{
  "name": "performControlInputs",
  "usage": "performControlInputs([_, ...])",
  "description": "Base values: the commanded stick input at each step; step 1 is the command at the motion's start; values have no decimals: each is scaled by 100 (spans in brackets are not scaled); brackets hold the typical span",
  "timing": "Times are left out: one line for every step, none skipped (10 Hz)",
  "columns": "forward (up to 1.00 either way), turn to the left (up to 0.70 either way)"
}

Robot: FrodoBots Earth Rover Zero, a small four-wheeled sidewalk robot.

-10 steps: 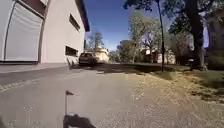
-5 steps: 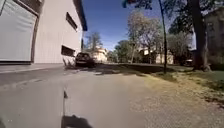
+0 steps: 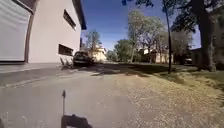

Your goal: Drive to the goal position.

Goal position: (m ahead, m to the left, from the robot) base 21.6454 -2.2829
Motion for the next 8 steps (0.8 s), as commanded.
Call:
performControlInputs([100,5])
performControlInputs([100,0])
performControlInputs([100,0])
performControlInputs([100,0])
performControlInputs([100,0])
performControlInputs([100,0])
performControlInputs([100,0])
performControlInputs([100,0])
